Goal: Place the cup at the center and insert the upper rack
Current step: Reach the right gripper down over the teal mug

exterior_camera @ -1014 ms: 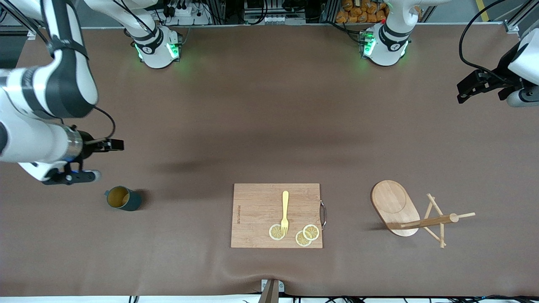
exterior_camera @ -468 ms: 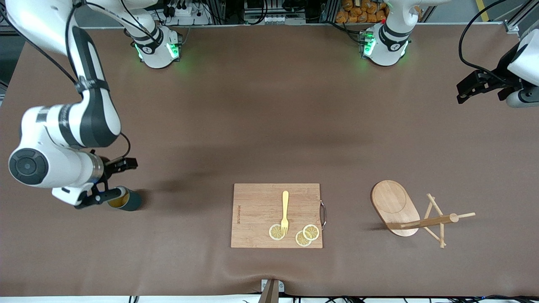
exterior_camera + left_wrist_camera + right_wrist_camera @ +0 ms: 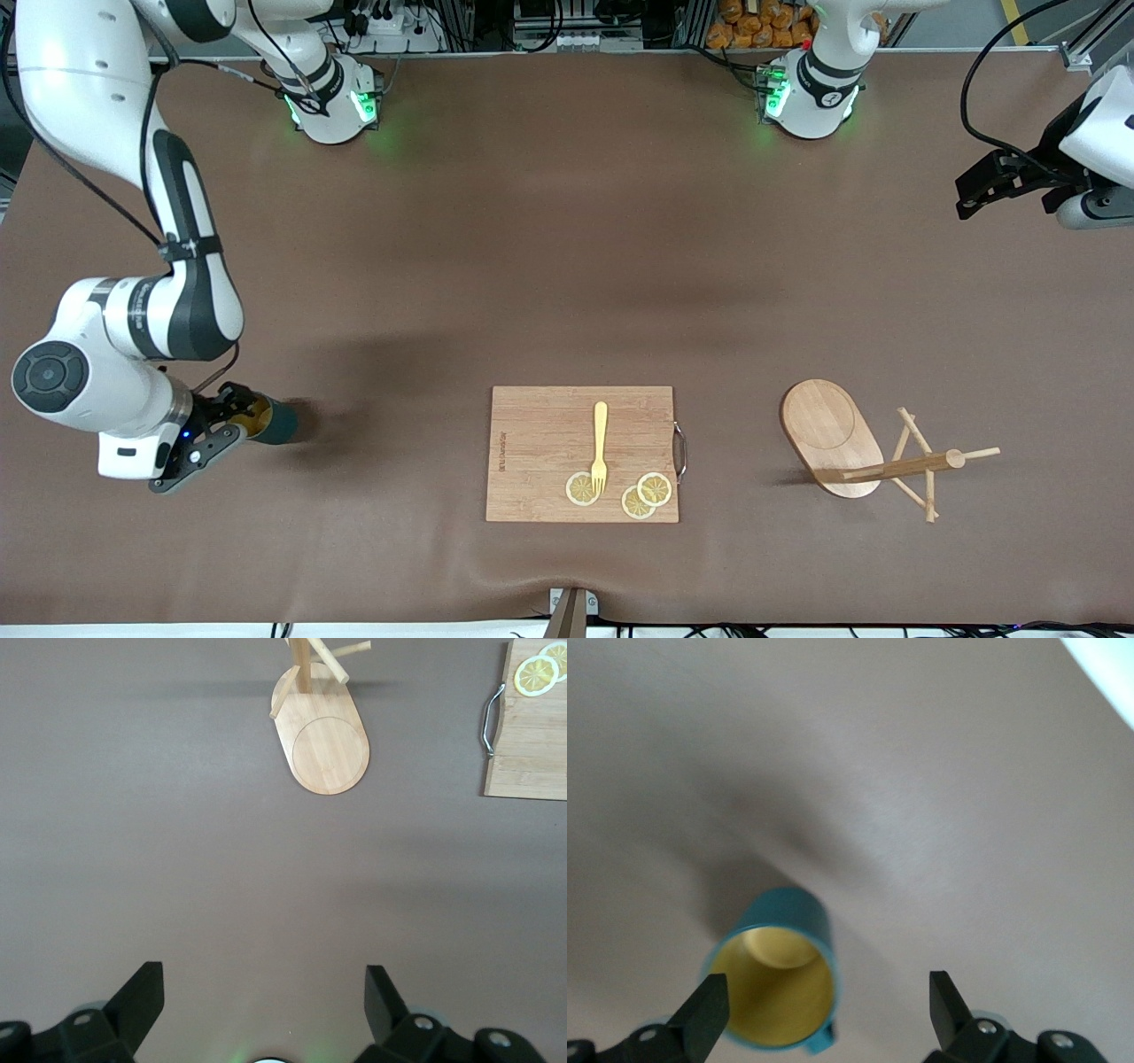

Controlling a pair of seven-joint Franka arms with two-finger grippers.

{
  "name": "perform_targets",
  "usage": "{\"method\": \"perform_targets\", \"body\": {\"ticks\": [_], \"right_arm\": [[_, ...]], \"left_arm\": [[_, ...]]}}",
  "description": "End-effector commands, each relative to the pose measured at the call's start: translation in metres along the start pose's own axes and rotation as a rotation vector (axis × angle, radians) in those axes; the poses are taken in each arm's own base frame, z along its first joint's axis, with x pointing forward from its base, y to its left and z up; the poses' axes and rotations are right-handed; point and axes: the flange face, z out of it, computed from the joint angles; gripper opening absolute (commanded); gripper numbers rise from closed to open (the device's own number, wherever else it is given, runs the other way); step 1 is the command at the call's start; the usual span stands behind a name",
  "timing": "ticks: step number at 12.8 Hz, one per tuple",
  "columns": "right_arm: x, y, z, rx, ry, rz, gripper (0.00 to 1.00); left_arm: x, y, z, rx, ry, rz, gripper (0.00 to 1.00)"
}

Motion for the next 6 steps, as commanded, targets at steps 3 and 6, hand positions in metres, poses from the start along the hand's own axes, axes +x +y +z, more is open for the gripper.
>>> {"method": "perform_targets", "body": {"ticks": [3,6], "right_arm": [[-0.005,0.018,0.029,-0.017,0.013,-0.184,1.0],[-0.006,0.015,0.031,-0.007,0.002,-0.225,1.0]], "left_arm": [[-0.003,0.013,-0.003,-0.01,0.002,0.004,1.0],[-0.007,0.028,-0.007,0.002,0.011,0.031,1.0]]}}
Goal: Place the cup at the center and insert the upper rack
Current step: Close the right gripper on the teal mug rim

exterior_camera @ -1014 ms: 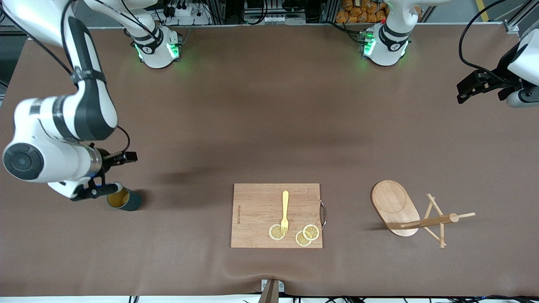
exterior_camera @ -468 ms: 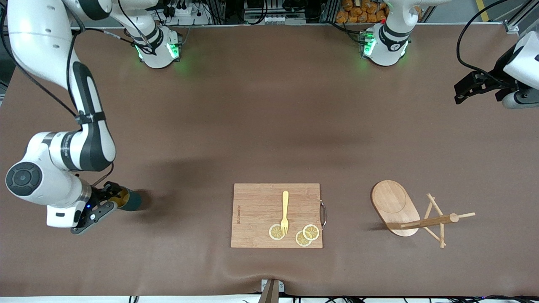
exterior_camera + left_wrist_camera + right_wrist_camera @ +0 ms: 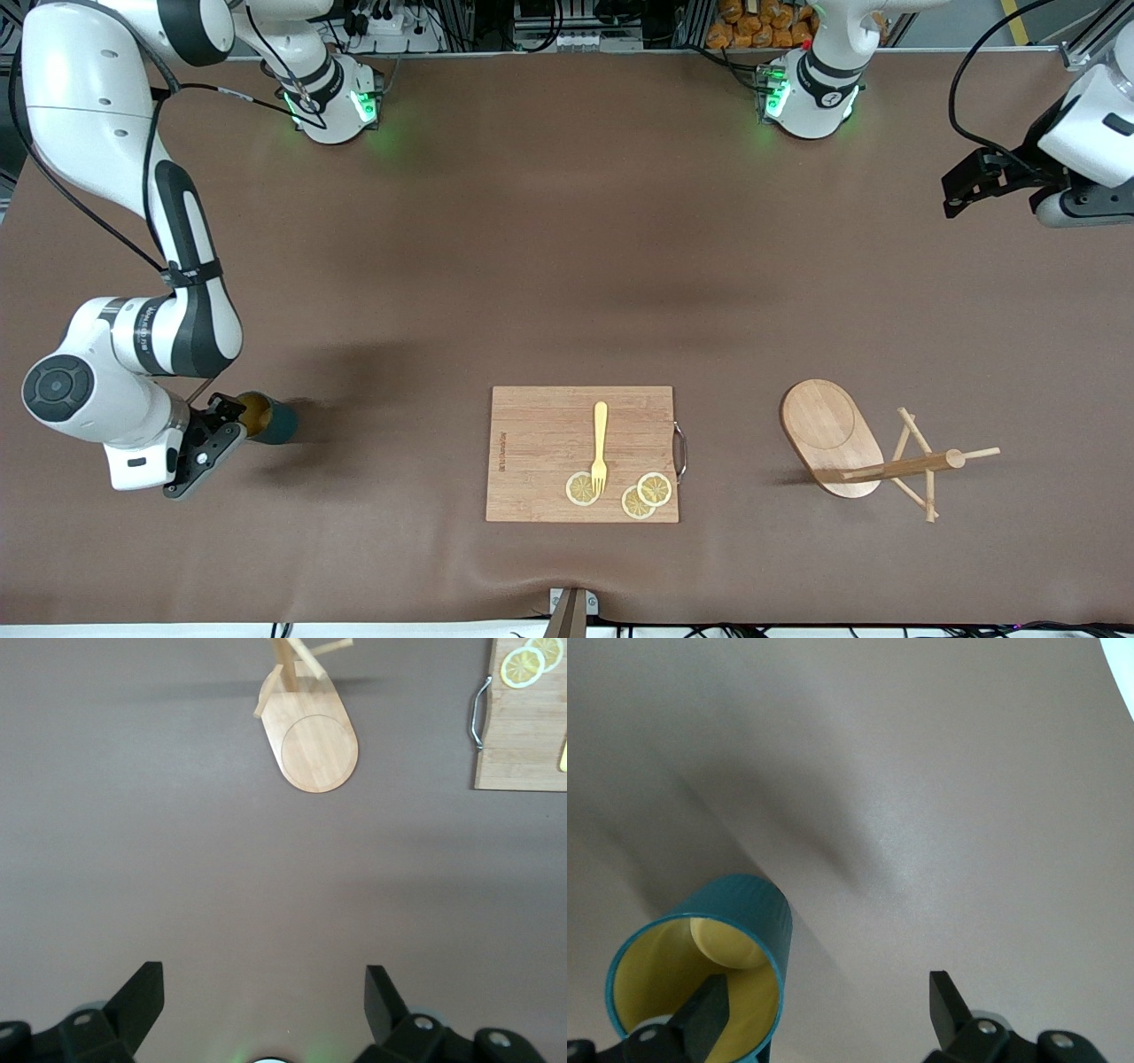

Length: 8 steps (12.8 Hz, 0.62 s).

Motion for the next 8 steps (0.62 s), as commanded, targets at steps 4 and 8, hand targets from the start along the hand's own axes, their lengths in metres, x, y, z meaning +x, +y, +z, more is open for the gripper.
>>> {"method": "perform_targets", "body": {"ticks": [4,8], "right_arm": [[0.002,0.0,0.001,0.022,-0.013,-0.086,1.0],[0.004,-0.007,0.019,0.048,-0.024,-0.094,1.0]], "left_arm": [[-0.006,0.01,-0.007,0.004,0.007,-0.001,1.0],[-0.007,0.008,-0.01,0.006,0.007,-0.009,1.0]]}}
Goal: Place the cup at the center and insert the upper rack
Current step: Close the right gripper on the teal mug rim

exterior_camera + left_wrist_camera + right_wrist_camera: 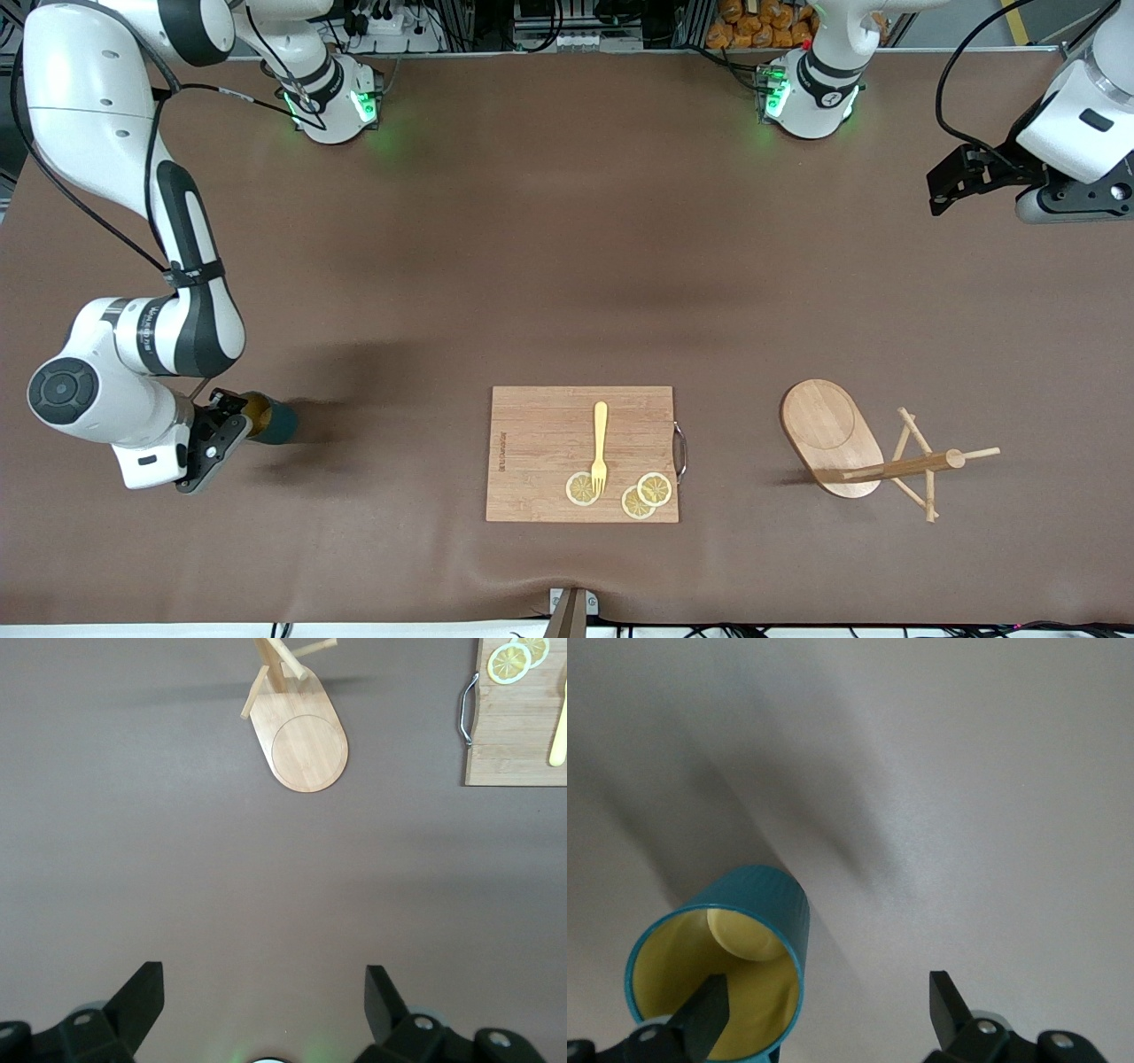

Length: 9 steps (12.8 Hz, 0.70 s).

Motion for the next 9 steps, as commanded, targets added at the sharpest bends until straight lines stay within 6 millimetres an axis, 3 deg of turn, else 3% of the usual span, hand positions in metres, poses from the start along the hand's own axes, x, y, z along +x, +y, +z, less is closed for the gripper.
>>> {"method": "perform_targets", "body": {"ticks": [1,6,8,9], "right_arm": [[0.004,-0.002,0.018,0.022,-0.013,-0.029,1.0],[0.003,-0.004,0.04,0.044,-0.021,-0.028,1.0],[0.004,-0.006,0.043,0.05,-0.026,-0.032,0.28],[0.005,-0.007,0.044,0.052,-0.026,-0.033,0.01]], "left_arm": [[-0.005,-0.002,-0.009,0.005,0.006,-0.023,1.0],[-0.003,-0.003,-0.005,0.01,-0.002,-0.026,1.0],[-0.003,-0.002,-0.004,0.009,-0.004,-0.024,1.0],[-0.002,-0.001,-0.003,0.009,-0.005,-0.023,1.0]]}}
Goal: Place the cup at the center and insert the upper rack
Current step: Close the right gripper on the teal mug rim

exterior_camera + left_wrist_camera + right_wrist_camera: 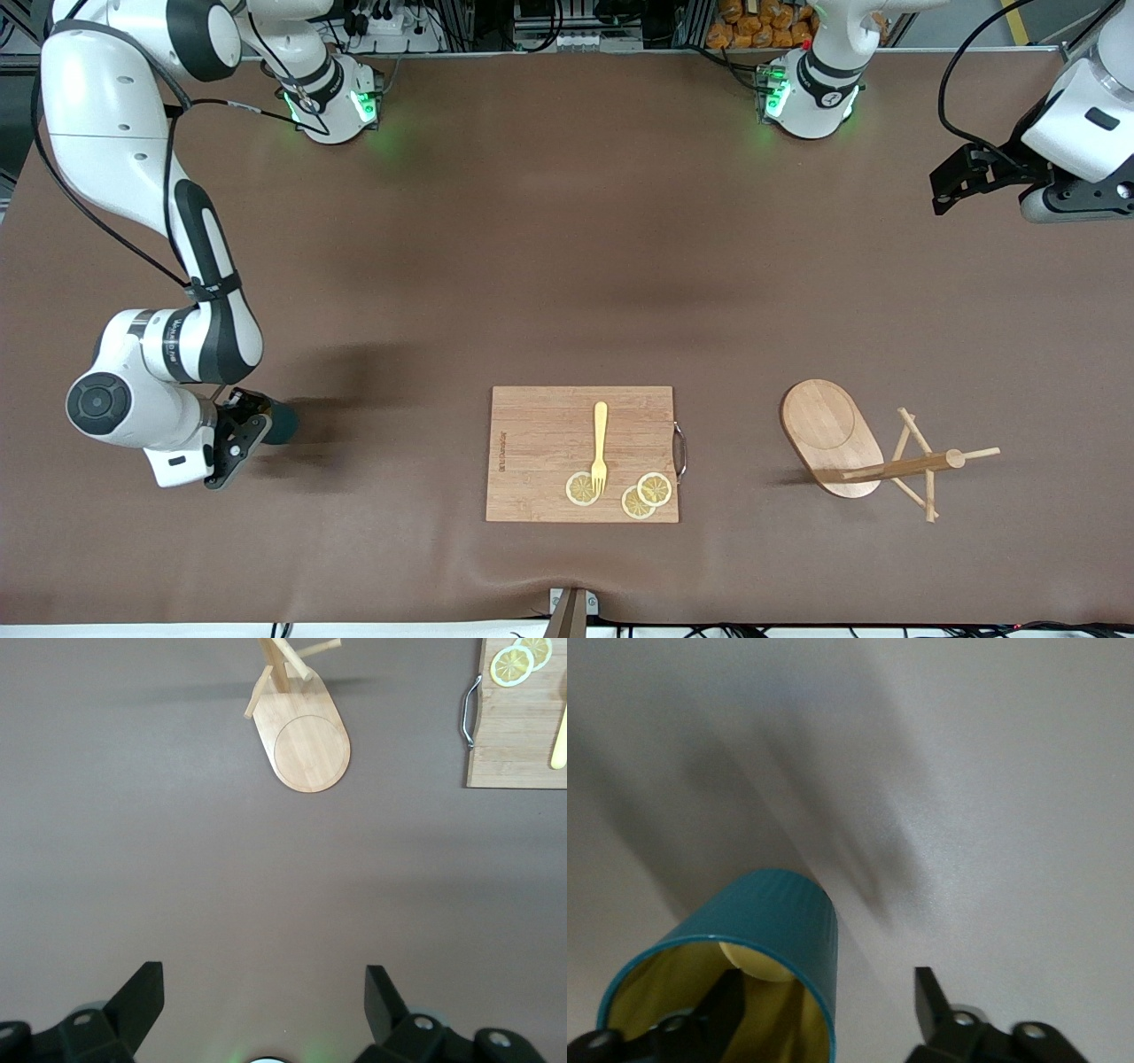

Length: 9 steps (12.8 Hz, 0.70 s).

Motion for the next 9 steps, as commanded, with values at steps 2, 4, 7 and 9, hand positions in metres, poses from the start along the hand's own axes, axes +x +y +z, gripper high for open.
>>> {"method": "perform_targets", "body": {"ticks": [2,4,7,9], "right_arm": [[0.003,0.001,0.001,0.003,0.001,-0.014,0.0],[0.005,-0.002,0.0,0.019,-0.004,-0.021,0.0],[0.024,-0.014,-0.01,0.053,0.02,-0.051,0.0],[0.046,-0.028,-0.021,0.074,0.043,-0.112,0.0]], "left_arm": [[-0.002,0.001,-0.002,0.011,-0.006,-0.013,1.0],[-0.002,0.001,-0.001,0.011,-0.007,-0.013,1.0],[-0.002,0.002,0.0,0.011,-0.009,-0.013,1.0],[-0.002,0.002,0.0,0.011,-0.009,-0.013,1.0]]}}
